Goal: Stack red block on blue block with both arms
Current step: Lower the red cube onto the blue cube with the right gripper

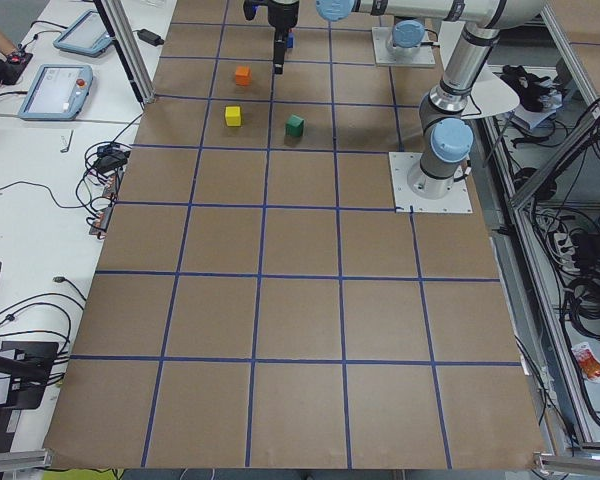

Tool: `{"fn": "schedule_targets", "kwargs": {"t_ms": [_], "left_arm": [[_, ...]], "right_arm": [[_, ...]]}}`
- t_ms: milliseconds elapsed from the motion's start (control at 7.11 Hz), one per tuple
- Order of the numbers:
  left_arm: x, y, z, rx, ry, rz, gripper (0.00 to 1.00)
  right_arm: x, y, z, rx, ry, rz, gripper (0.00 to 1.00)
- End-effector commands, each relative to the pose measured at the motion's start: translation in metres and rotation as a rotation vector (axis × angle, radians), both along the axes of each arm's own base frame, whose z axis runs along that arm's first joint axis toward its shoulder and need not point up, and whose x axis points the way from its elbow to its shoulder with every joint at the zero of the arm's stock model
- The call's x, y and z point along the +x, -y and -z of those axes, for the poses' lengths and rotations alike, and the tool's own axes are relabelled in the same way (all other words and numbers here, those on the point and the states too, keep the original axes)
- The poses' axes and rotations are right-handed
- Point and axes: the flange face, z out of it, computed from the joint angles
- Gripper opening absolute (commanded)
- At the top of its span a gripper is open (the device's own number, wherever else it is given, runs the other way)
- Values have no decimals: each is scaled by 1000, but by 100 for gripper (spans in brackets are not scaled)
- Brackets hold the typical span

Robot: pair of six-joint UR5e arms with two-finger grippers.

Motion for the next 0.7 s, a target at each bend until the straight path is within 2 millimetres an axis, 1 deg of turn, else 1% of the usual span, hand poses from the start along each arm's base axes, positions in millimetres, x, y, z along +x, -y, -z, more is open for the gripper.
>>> {"fn": "schedule_targets", "kwargs": {"t_ms": [0,281,562], "left_arm": [[0,0,1,2,1,0,100],[0,0,1,2,1,0,100],[0,-1,0,0,-1,0,100]], "right_arm": [[-1,0,1,3,-2,14,0],[2,-8,12,23,1,19,0],[1,-8,13,22,2,20,0]]}}
